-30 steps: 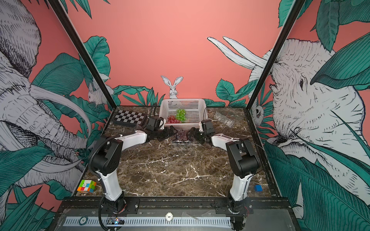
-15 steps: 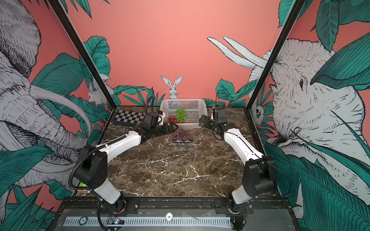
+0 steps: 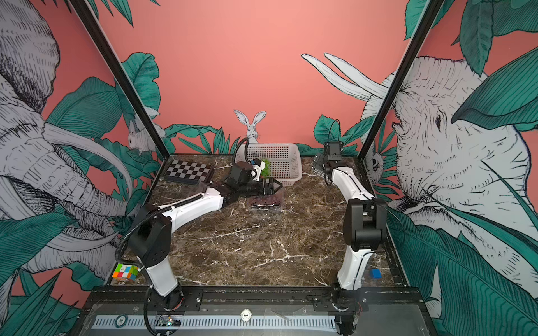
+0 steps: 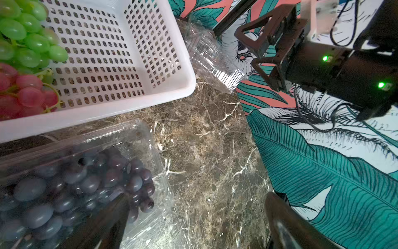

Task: Pack grapes into containers
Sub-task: Move the packing box to the center of the board.

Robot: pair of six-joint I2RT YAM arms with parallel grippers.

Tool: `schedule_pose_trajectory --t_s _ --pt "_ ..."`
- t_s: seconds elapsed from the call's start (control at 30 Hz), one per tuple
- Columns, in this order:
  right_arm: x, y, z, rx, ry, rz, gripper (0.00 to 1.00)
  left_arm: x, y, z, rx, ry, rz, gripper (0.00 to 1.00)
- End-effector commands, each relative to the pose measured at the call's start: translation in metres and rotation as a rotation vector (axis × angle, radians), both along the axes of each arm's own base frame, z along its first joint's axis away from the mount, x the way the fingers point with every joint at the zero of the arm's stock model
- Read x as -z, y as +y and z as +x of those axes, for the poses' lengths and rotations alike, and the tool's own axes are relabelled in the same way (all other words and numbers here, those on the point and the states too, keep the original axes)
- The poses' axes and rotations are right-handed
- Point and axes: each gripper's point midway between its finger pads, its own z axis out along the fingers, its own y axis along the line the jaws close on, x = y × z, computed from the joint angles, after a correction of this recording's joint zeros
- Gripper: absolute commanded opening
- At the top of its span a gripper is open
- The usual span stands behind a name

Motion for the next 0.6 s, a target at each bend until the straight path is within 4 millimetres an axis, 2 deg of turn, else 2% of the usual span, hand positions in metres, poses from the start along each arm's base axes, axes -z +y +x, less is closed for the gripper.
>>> schedule_pose_trajectory --t_s 0.0,0.1,0.23,0.57 --pt "0.006 -0.007 0.014 -0.008 0.031 -0.001 0.98 -0.024 -0.006 0.005 0.011 -0.030 -0.051 0.99" --pt "0.022 -0.003 0.019 -0.050 0.064 0.044 0.93 -0.020 -0.009 0.006 0.018 -0.021 -0.050 0.99" --pt "0.036 0.006 0.012 -0.095 0.081 0.096 0.87 -0.013 -0.012 0.007 0.026 -0.001 -0.052 0.99" --pt "0.074 0.010 -0.044 -0.112 0.156 0.126 0.83 0.005 -0.018 0.006 0.038 0.049 -0.061 0.99"
